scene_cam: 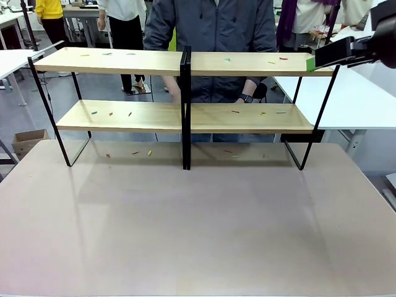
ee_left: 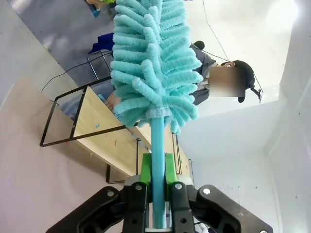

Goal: Clean the shelves.
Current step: Clean a randomly selected level of the Shelf with the Duster.

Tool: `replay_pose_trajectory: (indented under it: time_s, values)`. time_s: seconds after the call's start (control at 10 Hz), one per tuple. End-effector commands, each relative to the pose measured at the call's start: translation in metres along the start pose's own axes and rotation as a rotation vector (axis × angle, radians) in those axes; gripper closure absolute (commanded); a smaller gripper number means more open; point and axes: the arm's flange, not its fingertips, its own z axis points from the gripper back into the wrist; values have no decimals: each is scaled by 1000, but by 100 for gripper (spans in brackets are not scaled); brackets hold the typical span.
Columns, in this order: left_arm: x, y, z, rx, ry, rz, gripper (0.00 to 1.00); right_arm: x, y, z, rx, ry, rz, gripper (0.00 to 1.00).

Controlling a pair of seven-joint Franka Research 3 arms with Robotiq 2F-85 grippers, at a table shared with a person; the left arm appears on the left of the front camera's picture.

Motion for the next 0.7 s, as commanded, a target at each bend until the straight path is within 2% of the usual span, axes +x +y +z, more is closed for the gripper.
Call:
replay_pose_trajectory:
  time_s: [0.0, 0.1, 0.2, 0.3, 0.4, 0.5, 0.6]
  values:
    - [0, 0, 0, 0, 0, 0, 87, 0, -1, 0, 2, 3, 5, 0]
    - [-26, -32, 19, -179, 101, -106, 87, 0, -1, 0, 2, 3, 5, 0]
    - [-59, -53, 31, -301, 287, -219, 87, 0, -1, 0, 2, 3, 5, 0]
    - [-97, -62, 37, -370, 509, -345, 87, 0, -1, 0, 2, 3, 5, 0]
    - [-136, -65, 38, -389, 721, -450, 87, 0, -1, 0, 2, 3, 5, 0]
    - [-183, -70, 28, -370, 893, -537, 87, 0, -1, 0, 2, 3, 5, 0]
    - [-222, -70, 20, -344, 1014, -634, 87, 0, -1, 0, 2, 3, 5, 0]
